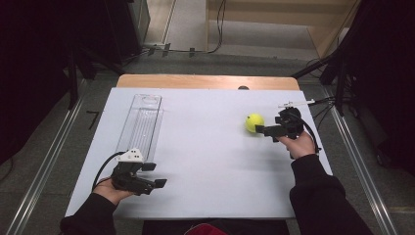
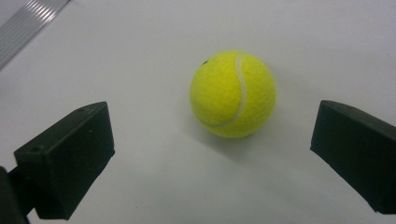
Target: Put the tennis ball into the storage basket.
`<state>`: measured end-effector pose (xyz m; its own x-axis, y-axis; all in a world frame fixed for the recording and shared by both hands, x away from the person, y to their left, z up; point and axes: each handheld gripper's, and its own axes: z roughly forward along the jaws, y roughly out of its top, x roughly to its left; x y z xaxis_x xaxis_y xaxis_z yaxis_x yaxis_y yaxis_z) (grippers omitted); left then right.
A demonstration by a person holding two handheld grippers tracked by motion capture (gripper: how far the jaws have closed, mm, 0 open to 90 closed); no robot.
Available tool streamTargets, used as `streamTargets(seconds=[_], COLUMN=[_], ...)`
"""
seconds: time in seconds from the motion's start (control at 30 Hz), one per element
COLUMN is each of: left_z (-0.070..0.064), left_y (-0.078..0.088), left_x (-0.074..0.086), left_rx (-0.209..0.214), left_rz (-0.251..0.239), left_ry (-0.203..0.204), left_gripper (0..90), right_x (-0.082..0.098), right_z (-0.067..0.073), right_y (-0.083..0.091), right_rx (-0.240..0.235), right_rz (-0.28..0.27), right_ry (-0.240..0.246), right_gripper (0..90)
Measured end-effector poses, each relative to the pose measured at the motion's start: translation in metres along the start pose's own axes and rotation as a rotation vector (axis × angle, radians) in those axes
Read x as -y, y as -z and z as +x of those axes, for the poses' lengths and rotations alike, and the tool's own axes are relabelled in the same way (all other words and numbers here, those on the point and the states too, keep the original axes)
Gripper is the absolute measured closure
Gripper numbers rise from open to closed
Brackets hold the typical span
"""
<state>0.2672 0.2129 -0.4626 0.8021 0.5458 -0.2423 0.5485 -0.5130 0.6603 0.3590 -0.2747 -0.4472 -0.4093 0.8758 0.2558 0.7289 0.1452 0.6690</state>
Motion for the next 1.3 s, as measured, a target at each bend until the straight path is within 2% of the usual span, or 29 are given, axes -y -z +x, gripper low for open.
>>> streamTargets(seconds=[0.37, 0.6, 0.97, 1.3], left_z=[-0.001, 0.0, 0.0, 0.0], left_y=[0.0, 0.001, 0.0, 0.002], left_x=[0.0, 0.001, 0.003, 0.007], left_rx=[0.003, 0.009, -0.012, -0.014], left_rz=[-0.003, -0.024, -0.021, -0.025], left_ry=[-0.004, 0.013, 0.017, 0.036], left_gripper=[24.3, 24.3, 24.3, 24.3], right_x=[-0.014, -0.023, -0.036, -0.046], right_z=[-0.004, -0.005, -0.005, -0.005], right_y=[0.0, -0.005, -0.019, -0.035], right_rx=[0.011, 0.022, 0.042, 0.042], right_rz=[-0.009, -0.01, 0.013, 0.012], right_ry=[-0.003, 0.003, 0.02, 0.01], right_gripper=[0.0, 0.0, 0.0, 0.0])
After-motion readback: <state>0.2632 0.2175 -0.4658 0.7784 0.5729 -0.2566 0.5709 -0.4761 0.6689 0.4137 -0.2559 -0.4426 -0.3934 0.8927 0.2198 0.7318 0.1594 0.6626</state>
